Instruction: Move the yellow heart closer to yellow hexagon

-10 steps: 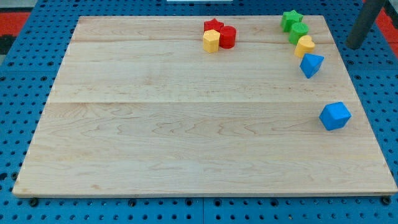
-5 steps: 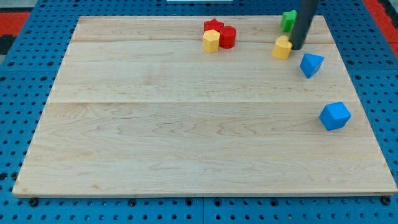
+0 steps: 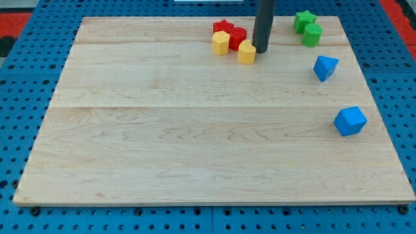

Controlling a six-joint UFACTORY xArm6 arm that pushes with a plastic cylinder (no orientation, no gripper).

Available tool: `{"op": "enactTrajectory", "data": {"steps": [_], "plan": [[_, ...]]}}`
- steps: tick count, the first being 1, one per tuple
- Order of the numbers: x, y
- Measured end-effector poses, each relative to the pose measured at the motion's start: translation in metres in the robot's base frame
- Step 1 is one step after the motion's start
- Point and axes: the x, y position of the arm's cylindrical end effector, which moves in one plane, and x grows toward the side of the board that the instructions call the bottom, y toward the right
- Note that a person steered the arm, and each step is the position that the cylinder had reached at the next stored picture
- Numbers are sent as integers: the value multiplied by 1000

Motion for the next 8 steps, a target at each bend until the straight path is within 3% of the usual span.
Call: {"op": "enactTrajectory", "data": {"steps": [8], "plan": [[59, -35]]}}
